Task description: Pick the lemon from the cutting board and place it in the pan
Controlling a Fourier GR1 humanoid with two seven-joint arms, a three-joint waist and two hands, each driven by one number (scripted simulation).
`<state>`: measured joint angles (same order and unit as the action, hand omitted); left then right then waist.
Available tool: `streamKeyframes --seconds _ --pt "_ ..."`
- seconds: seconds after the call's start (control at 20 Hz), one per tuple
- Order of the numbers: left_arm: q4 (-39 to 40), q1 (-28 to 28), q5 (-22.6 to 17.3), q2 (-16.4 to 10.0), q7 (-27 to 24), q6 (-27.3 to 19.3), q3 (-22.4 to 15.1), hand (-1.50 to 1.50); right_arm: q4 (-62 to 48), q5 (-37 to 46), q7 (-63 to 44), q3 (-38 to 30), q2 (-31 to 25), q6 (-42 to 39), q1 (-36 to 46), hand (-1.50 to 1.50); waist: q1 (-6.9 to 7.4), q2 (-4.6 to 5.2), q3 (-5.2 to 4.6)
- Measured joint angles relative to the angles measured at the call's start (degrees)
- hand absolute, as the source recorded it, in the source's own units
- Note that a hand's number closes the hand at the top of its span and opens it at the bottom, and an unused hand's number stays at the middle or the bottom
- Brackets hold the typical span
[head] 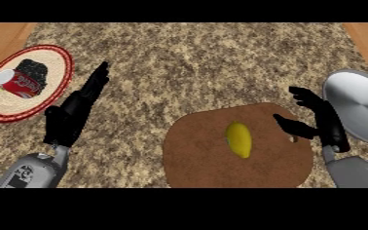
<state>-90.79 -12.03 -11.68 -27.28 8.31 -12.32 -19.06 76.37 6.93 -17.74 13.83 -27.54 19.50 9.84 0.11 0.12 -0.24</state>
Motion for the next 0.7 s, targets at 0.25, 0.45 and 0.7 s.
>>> streamKeyframes --seconds 0.25,0.45,0.7 --pt "0.0 1.4 -0.6 0.2 0.9 2.4 1.5 0.0 6.0 7.0 -6.1 3.3 4.6 7.5 -4.3 -1.5 -0.29 -0.19 0.14" --pt "0.8 1.7 -0.2 0.4 0.4 3.2 2.1 0.0 11.7 11.0 -17.2 7.9 1.4 1.5 -4.4 -1.5 -0.34 -0.3 0.1" --pt "1.2 1.2 -0.2 0.8 0.7 4.2 2.4 0.0 15.8 11.9 -32.2 10.8 -2.8 -11.1 2.2 -1.5 0.22 -0.24 0.07"
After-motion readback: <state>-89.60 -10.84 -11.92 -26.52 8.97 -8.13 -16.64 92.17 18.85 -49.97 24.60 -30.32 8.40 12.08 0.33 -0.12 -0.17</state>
